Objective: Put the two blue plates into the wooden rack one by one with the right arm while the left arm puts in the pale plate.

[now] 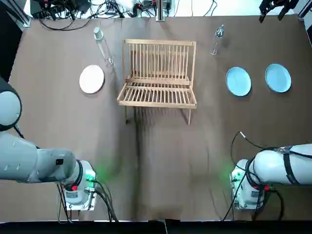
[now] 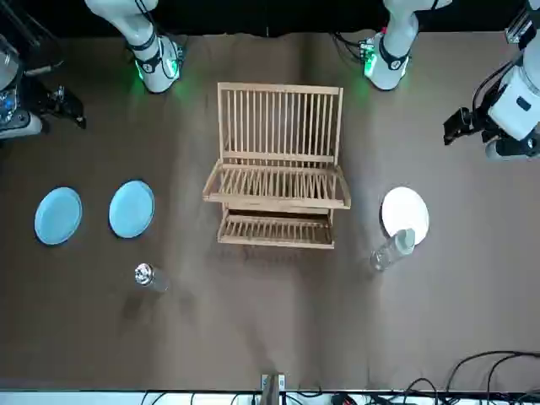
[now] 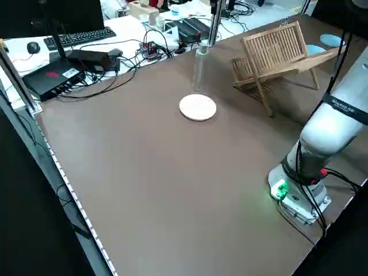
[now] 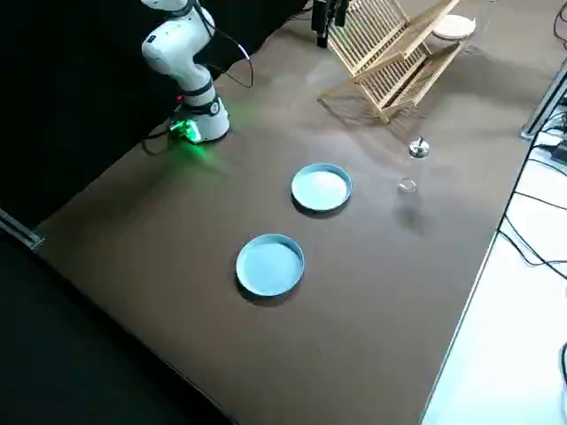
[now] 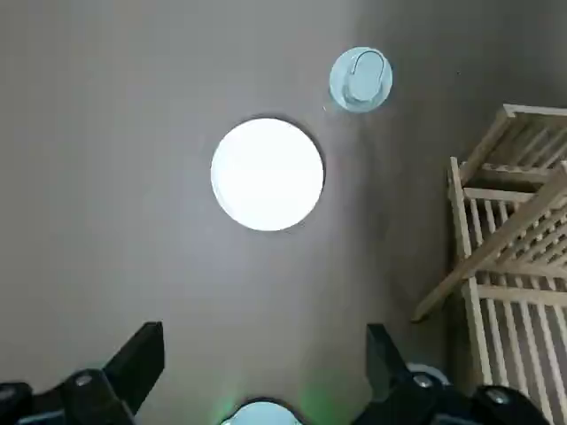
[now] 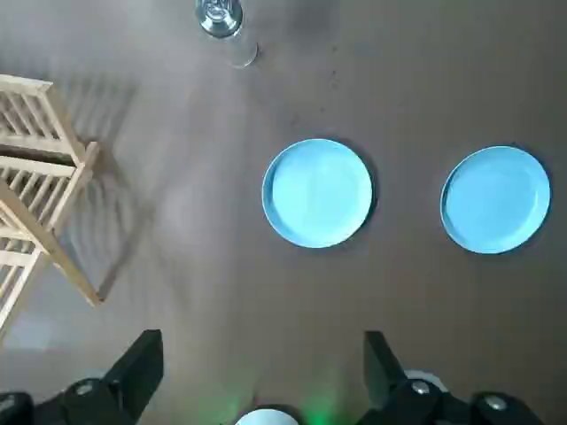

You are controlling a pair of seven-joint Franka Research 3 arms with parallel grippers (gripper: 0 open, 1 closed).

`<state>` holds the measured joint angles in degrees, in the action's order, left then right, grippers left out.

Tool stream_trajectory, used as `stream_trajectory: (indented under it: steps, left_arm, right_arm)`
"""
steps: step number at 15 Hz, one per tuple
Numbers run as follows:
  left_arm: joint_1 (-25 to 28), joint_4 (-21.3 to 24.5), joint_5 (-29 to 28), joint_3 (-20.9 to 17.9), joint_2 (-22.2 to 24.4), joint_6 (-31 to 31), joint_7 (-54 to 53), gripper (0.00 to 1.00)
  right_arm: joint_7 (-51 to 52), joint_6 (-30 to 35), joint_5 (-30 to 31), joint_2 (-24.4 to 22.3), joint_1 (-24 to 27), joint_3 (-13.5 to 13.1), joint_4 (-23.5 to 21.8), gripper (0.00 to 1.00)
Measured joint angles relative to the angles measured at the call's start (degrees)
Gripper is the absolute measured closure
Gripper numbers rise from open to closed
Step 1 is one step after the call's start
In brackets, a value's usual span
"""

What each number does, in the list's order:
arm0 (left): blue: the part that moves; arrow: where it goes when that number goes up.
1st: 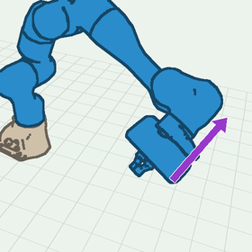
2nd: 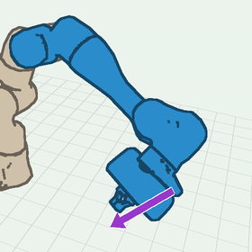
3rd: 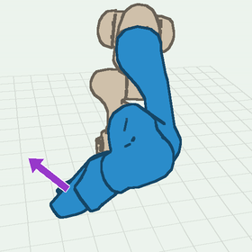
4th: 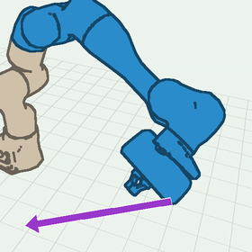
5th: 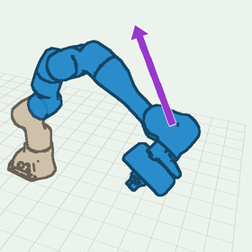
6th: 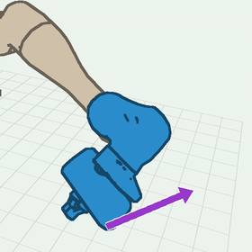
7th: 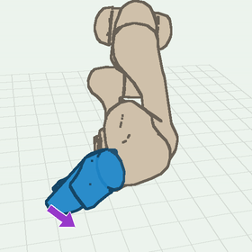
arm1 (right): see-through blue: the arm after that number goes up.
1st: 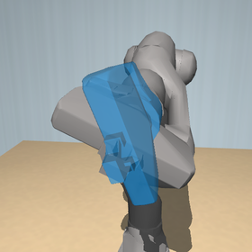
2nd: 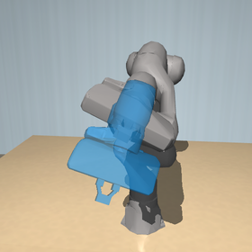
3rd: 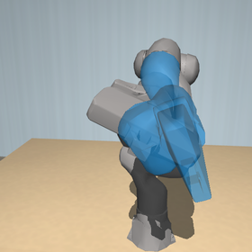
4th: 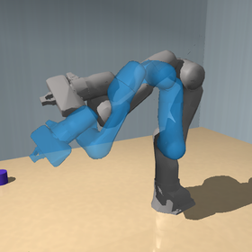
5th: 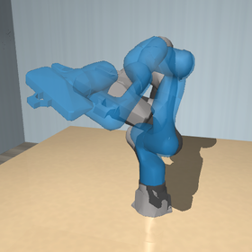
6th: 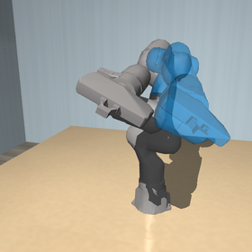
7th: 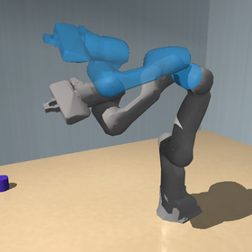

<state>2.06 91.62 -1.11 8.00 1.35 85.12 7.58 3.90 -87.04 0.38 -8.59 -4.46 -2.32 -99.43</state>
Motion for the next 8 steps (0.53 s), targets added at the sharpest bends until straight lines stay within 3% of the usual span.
stream_trajectory:
  steps: [4, 8]
  left_arm:
    - [0.09, 0.03, 0.00, -0.12, -0.12, 0.00, -0.15, 0.00]
    - [0.82, 1.11, -0.06, -0.24, -4.28, 1.52, -0.53, 0.00]
  right_arm:
    - [0.00, -0.01, 0.00, 0.54, 0.01, 0.05, -0.49, 0.00]
    - [-0.40, -2.60, 0.00, 2.26, 0.73, -0.05, -0.64, 0.00]
